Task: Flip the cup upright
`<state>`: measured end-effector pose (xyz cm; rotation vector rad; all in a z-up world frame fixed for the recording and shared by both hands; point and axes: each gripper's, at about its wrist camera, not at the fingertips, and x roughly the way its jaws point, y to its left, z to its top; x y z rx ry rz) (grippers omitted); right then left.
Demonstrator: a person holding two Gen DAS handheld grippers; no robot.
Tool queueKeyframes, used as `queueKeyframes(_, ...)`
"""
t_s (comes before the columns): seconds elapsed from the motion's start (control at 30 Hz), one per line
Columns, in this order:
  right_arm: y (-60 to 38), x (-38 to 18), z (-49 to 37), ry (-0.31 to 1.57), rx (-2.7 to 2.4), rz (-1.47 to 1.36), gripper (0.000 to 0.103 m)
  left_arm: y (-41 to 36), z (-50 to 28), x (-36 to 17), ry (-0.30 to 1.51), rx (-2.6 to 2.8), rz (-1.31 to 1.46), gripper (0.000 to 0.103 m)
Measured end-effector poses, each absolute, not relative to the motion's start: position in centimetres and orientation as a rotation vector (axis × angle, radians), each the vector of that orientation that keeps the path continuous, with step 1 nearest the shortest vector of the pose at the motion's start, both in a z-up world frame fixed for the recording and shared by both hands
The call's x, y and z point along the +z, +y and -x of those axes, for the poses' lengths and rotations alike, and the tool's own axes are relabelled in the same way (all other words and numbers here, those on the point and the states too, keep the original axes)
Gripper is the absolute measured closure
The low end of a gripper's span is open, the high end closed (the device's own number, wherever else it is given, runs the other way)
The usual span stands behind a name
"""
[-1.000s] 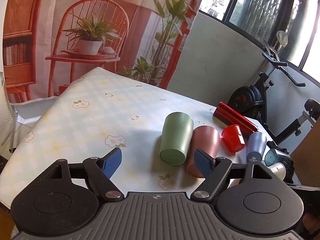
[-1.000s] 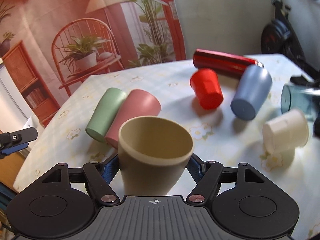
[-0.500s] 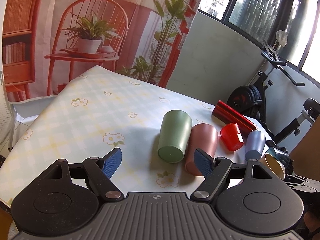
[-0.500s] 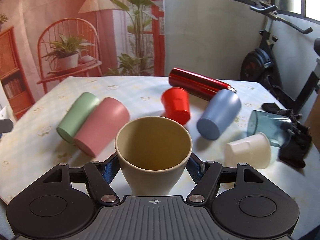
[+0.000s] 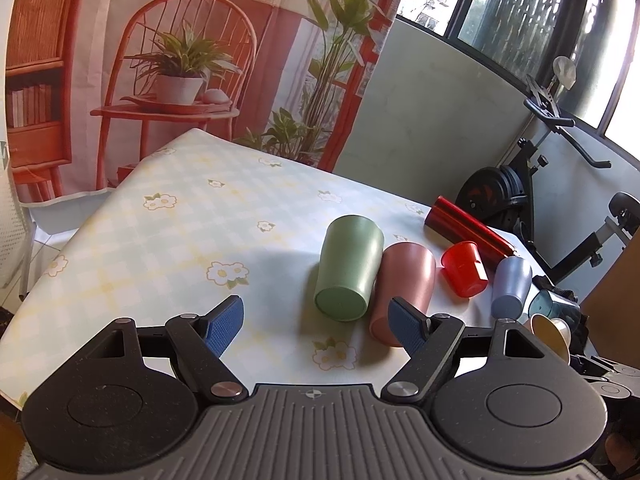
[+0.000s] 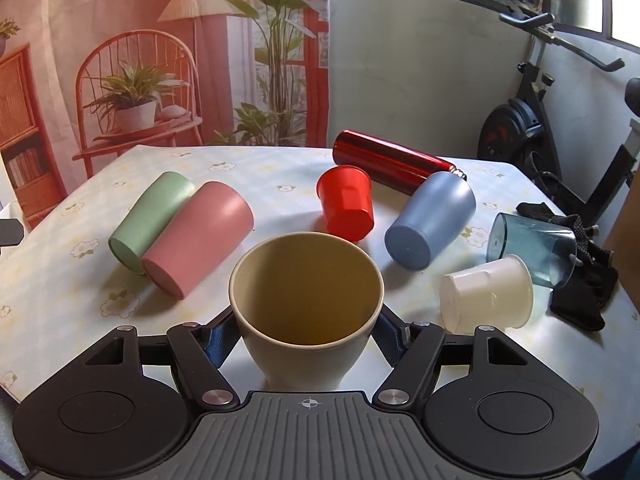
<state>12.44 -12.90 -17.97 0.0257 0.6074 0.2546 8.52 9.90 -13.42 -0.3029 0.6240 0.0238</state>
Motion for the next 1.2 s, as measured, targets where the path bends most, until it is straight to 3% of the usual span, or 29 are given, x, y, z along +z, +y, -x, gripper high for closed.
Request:
queueKeyframes(0.1,-13.0,-17.8,-12.4,0.612,0.258,-0.031,0.036,9.8,-8.4,-13.2,0.621,0.026,0.296,0.022)
queueKeyframes(0.23,-13.1,-17.3,-12.1,0.603,0.259,-0.035,0.025,9.4,-8.0,-12.7,0.614,0.029,0.270,0.022)
queueKeyframes(0.7,-15.7,-13.2,-9.1,0.550,0.250,-0.101,0.001,7.7,-5.9,-8.8,0.525,0.027,0.128,0.012)
queueKeyframes(0.8,-16.2,-11.9,-8.3,0.530,0.254,-0.116,0.000,7.2,-5.3,-7.7,0.497,0.017,0.096,0.006)
queueKeyframes(1.2,-17.8,-6.7,-5.8,0.455,0.250,-0.150,0.000,5.9,-4.0,-3.8,0.436,-0.022,0.060,0.004)
